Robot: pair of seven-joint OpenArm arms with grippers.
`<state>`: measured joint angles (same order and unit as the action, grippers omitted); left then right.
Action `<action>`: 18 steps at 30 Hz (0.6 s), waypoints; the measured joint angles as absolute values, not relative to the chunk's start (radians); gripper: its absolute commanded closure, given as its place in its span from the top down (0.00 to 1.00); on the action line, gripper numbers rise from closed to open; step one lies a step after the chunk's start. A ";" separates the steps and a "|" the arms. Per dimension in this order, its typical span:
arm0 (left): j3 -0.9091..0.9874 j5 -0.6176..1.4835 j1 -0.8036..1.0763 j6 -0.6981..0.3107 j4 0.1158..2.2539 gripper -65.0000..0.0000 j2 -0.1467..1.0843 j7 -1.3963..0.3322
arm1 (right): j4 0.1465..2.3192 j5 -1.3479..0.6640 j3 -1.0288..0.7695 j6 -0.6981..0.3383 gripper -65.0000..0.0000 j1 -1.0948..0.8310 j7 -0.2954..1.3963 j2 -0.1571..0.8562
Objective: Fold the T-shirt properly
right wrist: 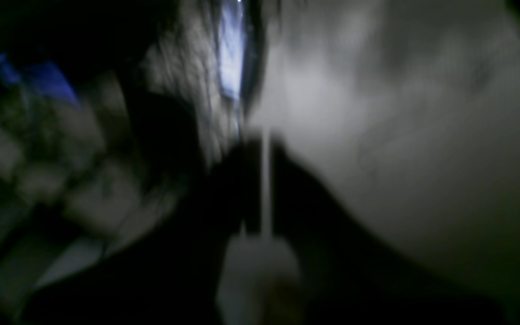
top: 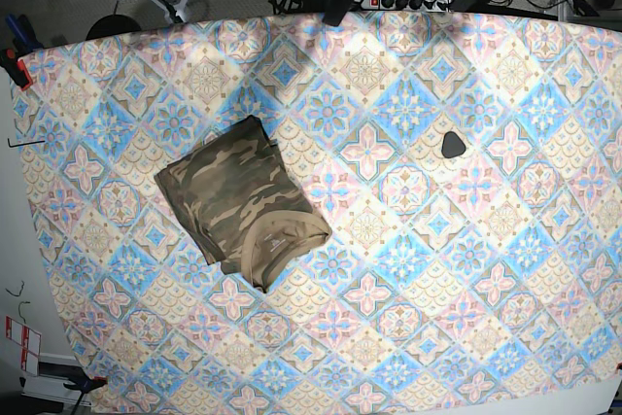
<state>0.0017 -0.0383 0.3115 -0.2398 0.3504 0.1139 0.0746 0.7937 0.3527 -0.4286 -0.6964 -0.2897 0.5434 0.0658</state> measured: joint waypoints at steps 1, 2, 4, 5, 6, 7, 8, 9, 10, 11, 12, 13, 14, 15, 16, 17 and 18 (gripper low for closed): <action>0.002 -0.042 0.279 -0.239 0.286 0.00 0.114 0.088 | 0.760 0.386 -0.430 -0.682 0.05 -0.271 0.529 0.067; 0.002 -0.048 0.250 -0.237 0.216 0.00 0.114 0.125 | 0.724 0.393 -0.439 -0.684 0.05 -0.258 0.498 0.068; 0.001 -0.048 0.194 -0.239 0.095 0.00 0.114 0.194 | 0.662 0.415 -0.473 -0.692 0.05 -0.236 0.456 0.065; -0.002 -0.048 0.168 -0.239 0.040 0.00 0.114 0.225 | 0.630 0.425 -0.492 -0.691 0.05 -0.225 0.440 0.064; -0.003 -0.049 0.148 -0.239 0.000 0.00 0.114 0.252 | 0.598 0.429 -0.503 -0.692 0.05 -0.219 0.410 0.066; -0.003 -0.056 0.136 -0.239 0.000 0.00 0.115 0.259 | 0.562 0.434 -0.508 -0.691 0.05 -0.211 0.382 0.067; -0.003 -0.065 0.122 -0.239 -0.001 0.00 0.117 0.284 | 0.524 0.436 -0.507 -0.685 0.05 -0.200 0.366 0.068; -0.003 -0.080 0.109 -0.236 0.000 0.00 0.120 0.286 | 0.482 0.437 -0.507 -0.684 0.05 -0.185 0.345 0.070; -0.003 -0.095 0.099 -0.232 0.000 0.00 0.122 0.284 | 0.441 0.433 -0.507 -0.685 0.05 -0.172 0.324 0.070; -0.003 -0.118 0.089 -0.203 0.000 0.00 0.128 0.286 | 0.403 0.432 -0.507 -0.657 0.05 -0.160 0.310 0.068; -0.003 -0.150 0.082 -0.168 0.002 0.00 0.132 0.289 | 0.363 0.435 -0.507 -0.597 0.05 -0.149 0.280 0.065; -0.003 -0.187 0.077 -0.126 0.004 0.00 0.140 0.290 | 0.327 0.432 -0.507 -0.548 0.05 -0.138 0.245 0.062; -0.003 -0.216 0.078 -0.077 0.005 0.00 0.152 0.294 | 0.296 0.433 -0.507 -0.507 0.05 -0.131 0.214 0.061; -0.003 -0.240 0.081 -0.019 0.004 0.00 0.163 0.290 | 0.265 0.433 -0.507 -0.457 0.05 -0.125 0.192 0.064; -0.003 -0.266 0.084 0.018 0.003 0.00 0.175 0.284 | 0.234 0.434 -0.507 -0.426 0.05 -0.115 0.175 0.065; -0.003 -0.287 0.087 0.051 0.000 0.00 0.184 0.281 | 0.213 0.434 -0.507 -0.380 0.05 -0.109 0.162 0.065; -0.003 -0.304 0.087 0.084 -0.001 0.00 0.187 0.280 | 0.194 0.437 -0.507 -0.346 0.05 -0.102 0.135 0.067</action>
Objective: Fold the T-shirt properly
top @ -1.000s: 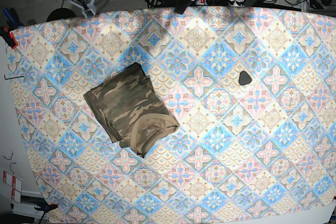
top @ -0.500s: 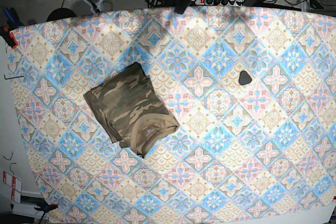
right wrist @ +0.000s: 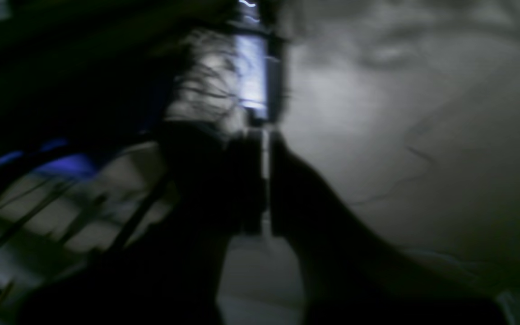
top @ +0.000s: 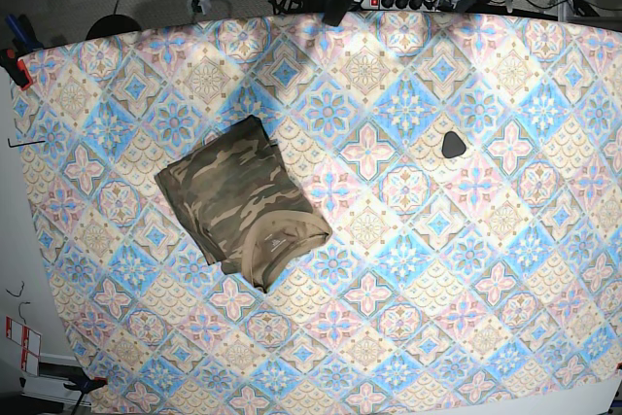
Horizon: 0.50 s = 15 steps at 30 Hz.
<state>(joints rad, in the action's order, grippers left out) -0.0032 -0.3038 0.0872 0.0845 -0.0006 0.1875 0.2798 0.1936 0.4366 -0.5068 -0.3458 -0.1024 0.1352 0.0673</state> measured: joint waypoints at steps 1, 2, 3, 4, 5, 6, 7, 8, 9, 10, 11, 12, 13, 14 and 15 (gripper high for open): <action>-0.003 -0.323 0.086 0.112 -0.001 0.00 0.190 0.276 | 0.175 0.437 -0.507 -0.311 0.05 -0.096 0.117 0.069; -0.003 -0.332 0.082 0.126 -0.001 0.00 0.191 0.274 | 0.160 0.438 -0.507 -0.293 0.05 -0.089 0.109 0.070; -0.003 -0.347 0.076 0.129 -0.001 0.00 0.191 0.278 | 0.149 0.438 -0.507 -0.294 0.05 -0.085 0.098 0.070; -0.003 -0.353 0.067 0.130 -0.001 0.00 0.191 0.279 | 0.139 0.437 -0.509 -0.302 0.05 -0.077 0.088 0.069; -0.003 -0.353 0.062 0.129 0.000 0.00 0.187 0.281 | 0.133 0.437 -0.511 -0.302 0.05 -0.070 0.089 0.067; -0.003 -0.353 0.057 0.129 0.003 0.00 0.181 0.290 | 0.131 0.437 -0.511 -0.302 0.05 -0.065 0.089 0.066; -0.003 -0.354 0.057 0.127 0.003 0.00 0.175 0.292 | 0.131 0.437 -0.511 -0.302 0.05 -0.063 0.088 0.065; -0.003 -0.361 0.059 0.127 0.003 0.00 0.170 0.290 | 0.131 0.437 -0.512 -0.301 0.05 -0.061 0.083 0.065; -0.003 -0.360 0.060 0.127 0.002 0.00 0.168 0.289 | 0.131 0.437 -0.512 -0.302 0.05 -0.061 0.082 0.065; -0.003 -0.360 0.065 0.127 0.002 0.00 0.169 0.289 | 0.131 0.437 -0.512 -0.302 0.05 -0.062 0.082 0.067; -0.003 -0.359 0.065 0.128 0.001 0.00 0.170 0.287 | 0.131 0.437 -0.512 -0.301 0.05 -0.064 0.082 0.067; -0.003 -0.359 0.067 0.128 -0.001 0.00 0.168 0.285 | 0.131 0.437 -0.512 -0.301 0.05 -0.067 0.083 0.068; -0.003 -0.359 0.067 0.128 -0.001 0.00 0.162 0.279 | 0.131 0.437 -0.512 -0.302 0.05 -0.067 0.087 0.069; -0.003 -0.358 0.067 0.128 -0.001 0.00 0.158 0.278 | 0.131 0.437 -0.511 -0.301 0.05 -0.067 0.089 0.069; -0.003 -0.358 0.066 0.128 -0.001 0.00 0.152 0.281 | 0.131 0.437 -0.511 -0.301 0.05 -0.067 0.089 0.069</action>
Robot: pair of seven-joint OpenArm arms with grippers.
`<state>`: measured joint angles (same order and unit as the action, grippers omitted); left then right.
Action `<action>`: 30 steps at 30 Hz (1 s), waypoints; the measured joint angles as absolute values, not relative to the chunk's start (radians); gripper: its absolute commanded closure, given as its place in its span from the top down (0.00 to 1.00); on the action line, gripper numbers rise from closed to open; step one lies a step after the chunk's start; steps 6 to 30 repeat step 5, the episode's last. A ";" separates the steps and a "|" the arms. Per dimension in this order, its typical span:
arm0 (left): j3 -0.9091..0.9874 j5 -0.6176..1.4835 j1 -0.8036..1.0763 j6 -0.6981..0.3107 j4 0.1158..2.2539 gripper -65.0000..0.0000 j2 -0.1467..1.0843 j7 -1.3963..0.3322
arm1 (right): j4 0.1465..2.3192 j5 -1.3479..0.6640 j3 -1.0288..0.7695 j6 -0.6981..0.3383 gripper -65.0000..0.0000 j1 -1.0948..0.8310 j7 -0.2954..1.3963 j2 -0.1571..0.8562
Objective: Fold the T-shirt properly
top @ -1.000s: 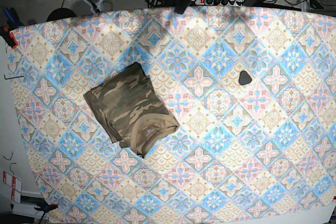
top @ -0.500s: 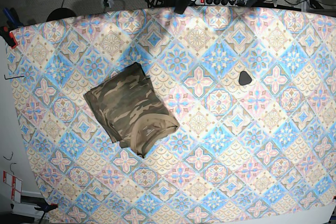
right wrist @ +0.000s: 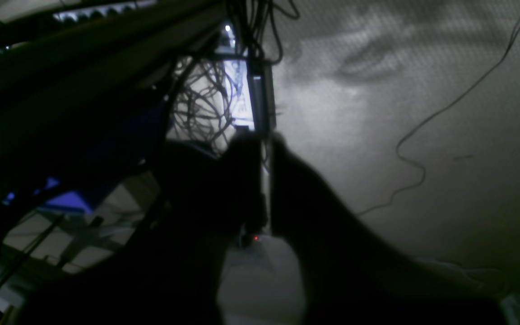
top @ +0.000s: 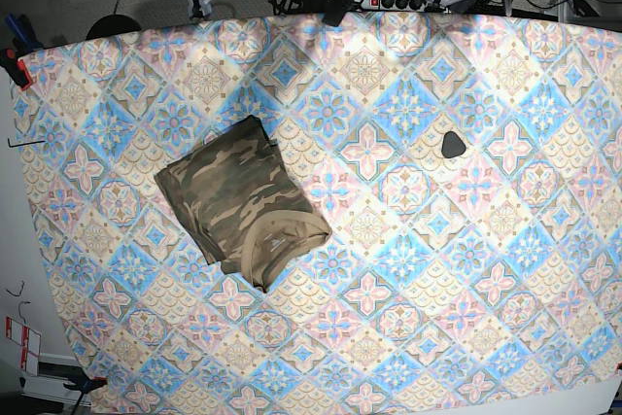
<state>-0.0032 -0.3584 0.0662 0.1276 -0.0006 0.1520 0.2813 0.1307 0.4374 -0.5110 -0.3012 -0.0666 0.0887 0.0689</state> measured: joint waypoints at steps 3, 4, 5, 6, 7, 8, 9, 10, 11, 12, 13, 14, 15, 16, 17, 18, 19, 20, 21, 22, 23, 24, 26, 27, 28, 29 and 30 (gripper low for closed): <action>-0.002 -0.354 0.061 0.128 0.000 0.00 0.134 0.283 | 0.131 0.437 -0.510 -0.302 0.05 -0.066 0.089 0.067; -0.002 -0.345 0.061 0.128 0.000 0.00 0.126 0.284 | 0.131 0.437 -0.510 -0.301 0.05 -0.064 0.089 0.067; -0.002 -0.345 0.061 0.128 0.000 0.00 0.121 0.286 | 0.131 0.437 -0.510 -0.301 0.05 -0.064 0.089 0.067; -0.002 -0.345 0.061 0.128 0.000 0.00 0.121 0.286 | 0.131 0.437 -0.510 -0.301 0.05 -0.064 0.089 0.067; -0.002 -0.345 0.061 0.128 0.000 0.00 0.121 0.286 | 0.131 0.437 -0.510 -0.301 0.05 -0.064 0.089 0.067; -0.002 -0.345 0.061 0.128 0.000 0.00 0.121 0.286 | 0.131 0.437 -0.510 -0.301 0.05 -0.064 0.089 0.067; -0.002 -0.345 0.061 0.128 0.000 0.00 0.121 0.286 | 0.131 0.437 -0.510 -0.301 0.05 -0.064 0.089 0.067; -0.002 -0.345 0.061 0.128 0.000 0.00 0.121 0.286 | 0.131 0.437 -0.510 -0.301 0.05 -0.064 0.089 0.067; -0.002 -0.345 0.061 0.128 0.000 0.00 0.121 0.286 | 0.131 0.437 -0.510 -0.301 0.05 -0.064 0.089 0.067; -0.002 -0.345 0.061 0.128 0.000 0.00 0.121 0.286 | 0.131 0.437 -0.510 -0.301 0.05 -0.064 0.089 0.067; -0.002 -0.345 0.061 0.128 0.000 0.00 0.121 0.286 | 0.131 0.437 -0.510 -0.301 0.05 -0.064 0.089 0.067; -0.002 -0.345 0.061 0.128 0.000 0.00 0.121 0.286 | 0.131 0.437 -0.510 -0.301 0.05 -0.064 0.089 0.067; -0.002 -0.345 0.061 0.128 0.000 0.00 0.121 0.286 | 0.131 0.437 -0.510 -0.301 0.05 -0.064 0.089 0.067; -0.002 -0.345 0.061 0.128 0.000 0.00 0.121 0.286 | 0.131 0.437 -0.510 -0.301 0.05 -0.064 0.089 0.067; -0.002 -0.345 0.061 0.128 0.000 0.00 0.121 0.286 | 0.131 0.437 -0.510 -0.301 0.05 -0.064 0.089 0.067; -0.002 -0.345 0.061 0.128 0.000 0.00 0.121 0.286 | 0.131 0.437 -0.510 -0.301 0.05 -0.064 0.089 0.067; -0.002 -0.345 0.061 0.128 0.000 0.00 0.121 0.286 | 0.131 0.437 -0.510 -0.301 0.05 -0.064 0.089 0.067; -0.002 -0.345 0.061 0.128 0.000 0.00 0.121 0.286 | 0.131 0.437 -0.510 -0.301 0.05 -0.064 0.089 0.067; -0.002 -0.345 0.061 0.128 0.000 0.00 0.121 0.286 | 0.131 0.437 -0.510 -0.301 0.05 -0.064 0.089 0.067; -0.002 -0.345 0.061 0.128 0.000 0.00 0.121 0.286 | 0.131 0.437 -0.510 -0.301 0.05 -0.064 0.089 0.067; -0.002 -0.345 0.061 0.128 0.000 0.00 0.121 0.286 | 0.131 0.437 -0.510 -0.301 0.05 -0.064 0.089 0.067; -0.002 -0.345 0.061 0.128 0.000 0.00 0.121 0.286 | 0.131 0.437 -0.510 -0.301 0.05 -0.064 0.089 0.067; -0.002 -0.345 0.061 0.128 0.000 0.00 0.121 0.286 | 0.131 0.437 -0.510 -0.301 0.05 -0.064 0.089 0.067; -0.002 -0.345 0.061 0.128 0.000 0.00 0.121 0.286 | 0.131 0.437 -0.510 -0.301 0.05 -0.064 0.089 0.067; -0.002 -0.345 0.061 0.128 0.000 0.00 0.121 0.286 | 0.131 0.437 -0.510 -0.301 0.05 -0.064 0.089 0.067; -0.002 -0.345 0.061 0.128 0.000 0.00 0.121 0.286 | 0.131 0.437 -0.510 -0.301 0.05 -0.064 0.089 0.067; -0.002 -0.345 0.061 0.128 0.000 0.00 0.121 0.286 | 0.131 0.437 -0.510 -0.301 0.05 -0.064 0.089 0.067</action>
